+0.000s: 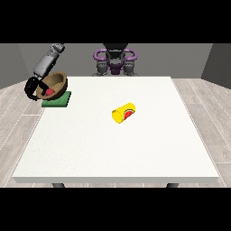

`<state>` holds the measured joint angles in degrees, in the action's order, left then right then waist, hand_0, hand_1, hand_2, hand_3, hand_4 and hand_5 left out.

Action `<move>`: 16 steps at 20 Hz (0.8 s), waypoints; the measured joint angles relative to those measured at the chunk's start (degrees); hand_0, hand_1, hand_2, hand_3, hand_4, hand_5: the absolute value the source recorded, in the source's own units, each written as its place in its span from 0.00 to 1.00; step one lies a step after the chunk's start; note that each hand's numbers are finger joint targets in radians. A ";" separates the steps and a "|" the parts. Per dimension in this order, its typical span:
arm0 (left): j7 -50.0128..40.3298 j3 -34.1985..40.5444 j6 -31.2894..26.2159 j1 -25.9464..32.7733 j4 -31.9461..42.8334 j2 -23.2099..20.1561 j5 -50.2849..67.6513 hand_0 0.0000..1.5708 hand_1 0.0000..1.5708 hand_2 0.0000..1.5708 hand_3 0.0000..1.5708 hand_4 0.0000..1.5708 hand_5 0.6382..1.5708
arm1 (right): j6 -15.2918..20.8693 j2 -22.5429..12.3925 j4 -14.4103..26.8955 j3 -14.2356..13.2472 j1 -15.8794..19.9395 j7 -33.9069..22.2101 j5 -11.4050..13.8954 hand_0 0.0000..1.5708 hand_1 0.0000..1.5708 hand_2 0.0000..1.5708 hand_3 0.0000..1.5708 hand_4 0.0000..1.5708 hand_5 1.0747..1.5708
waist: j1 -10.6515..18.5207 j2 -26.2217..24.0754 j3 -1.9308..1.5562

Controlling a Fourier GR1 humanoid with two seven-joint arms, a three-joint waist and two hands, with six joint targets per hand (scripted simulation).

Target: Pick the cup and pour the ball into the bowl, then pick the bowl and place it on the pad

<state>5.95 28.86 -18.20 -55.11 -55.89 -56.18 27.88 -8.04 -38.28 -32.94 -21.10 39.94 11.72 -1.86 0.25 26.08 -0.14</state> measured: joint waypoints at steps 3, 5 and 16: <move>-1.30 -0.18 0.60 0.75 -1.42 0.37 0.62 0.00 0.00 0.00 0.00 0.00 0.96 | -0.94 -1.35 2.19 -0.40 0.35 0.51 0.10 1.00 1.00 1.00 0.45 0.80 0.98 | 0.19 -0.93 0.02; -1.38 -0.33 0.70 1.03 -1.31 0.47 0.67 0.00 0.00 0.00 0.00 0.00 0.96 | -1.97 -2.49 2.70 -0.44 1.36 -0.66 0.01 1.00 1.00 1.00 0.56 0.79 0.99 | 0.17 -1.70 0.06; 0.43 -1.44 0.69 2.62 0.52 1.44 -0.20 0.00 0.00 0.00 0.00 0.00 0.95 | -1.30 -0.20 3.08 1.63 2.78 -3.53 1.38 1.00 1.00 1.00 0.76 0.72 1.00 | 0.28 -4.37 0.11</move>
<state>6.38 27.42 -17.51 -52.49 -55.37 -54.74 27.68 -9.34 -38.48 -29.86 -19.47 42.73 8.19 -0.48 0.53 21.71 -0.03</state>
